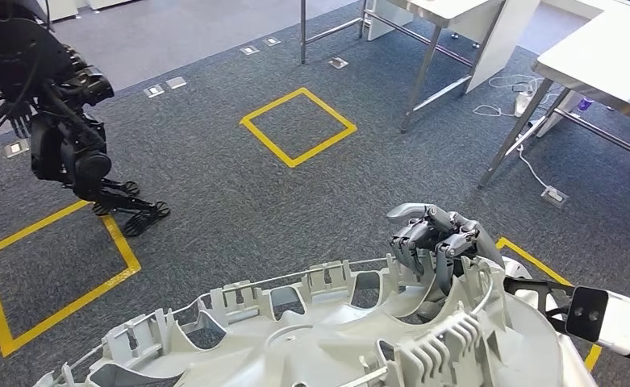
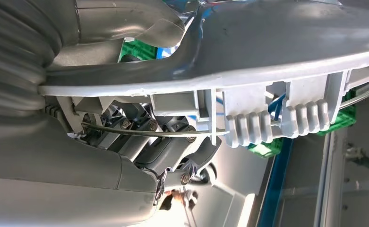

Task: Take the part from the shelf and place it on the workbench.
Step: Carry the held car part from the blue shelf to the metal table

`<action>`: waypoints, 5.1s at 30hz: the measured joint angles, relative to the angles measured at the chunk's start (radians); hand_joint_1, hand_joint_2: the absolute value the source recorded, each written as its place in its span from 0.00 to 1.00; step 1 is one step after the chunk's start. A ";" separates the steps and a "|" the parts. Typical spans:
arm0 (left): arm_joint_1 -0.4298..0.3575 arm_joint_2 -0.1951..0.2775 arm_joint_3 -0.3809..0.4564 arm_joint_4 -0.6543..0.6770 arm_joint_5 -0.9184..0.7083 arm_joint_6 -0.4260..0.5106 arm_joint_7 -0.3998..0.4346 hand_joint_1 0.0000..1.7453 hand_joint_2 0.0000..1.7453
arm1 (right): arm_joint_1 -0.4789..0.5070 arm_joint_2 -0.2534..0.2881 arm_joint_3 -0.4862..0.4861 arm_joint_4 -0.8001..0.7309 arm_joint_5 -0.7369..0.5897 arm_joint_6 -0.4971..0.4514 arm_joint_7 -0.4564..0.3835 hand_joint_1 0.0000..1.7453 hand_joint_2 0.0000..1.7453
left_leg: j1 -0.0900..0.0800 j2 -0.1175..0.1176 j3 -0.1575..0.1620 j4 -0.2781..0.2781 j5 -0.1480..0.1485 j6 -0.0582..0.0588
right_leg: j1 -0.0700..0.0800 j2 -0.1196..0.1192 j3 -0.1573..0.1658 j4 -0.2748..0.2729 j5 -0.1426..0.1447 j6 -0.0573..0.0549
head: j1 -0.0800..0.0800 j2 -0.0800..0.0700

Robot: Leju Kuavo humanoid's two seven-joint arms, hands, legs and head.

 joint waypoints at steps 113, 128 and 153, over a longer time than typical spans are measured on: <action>0.020 0.024 0.059 0.002 -0.059 -0.099 -0.031 0.00 1.00 | 0.028 0.014 0.000 0.017 0.060 -0.047 -0.044 1.00 1.00 | -0.001 -0.059 -0.038 0.002 0.043 -0.016 | 0.003 0.028 0.194 -0.200 -0.014 -0.024 | -0.019 0.000; 0.018 0.023 0.062 0.002 -0.059 -0.098 -0.032 0.00 1.00 | 0.006 0.019 0.018 0.029 0.057 -0.047 -0.054 1.00 1.00 | -0.003 -0.052 0.052 0.002 -0.027 -0.033 | 0.011 0.002 0.080 -0.197 0.073 -0.048 | -0.004 0.000; 0.020 0.027 0.062 0.002 -0.082 -0.099 -0.033 0.00 1.00 | -0.019 0.036 0.033 0.036 0.054 -0.067 -0.035 1.00 1.00 | -0.001 -0.058 0.067 -0.015 -0.036 -0.006 | -0.001 0.005 -0.006 -0.051 0.019 -0.015 | -0.008 0.000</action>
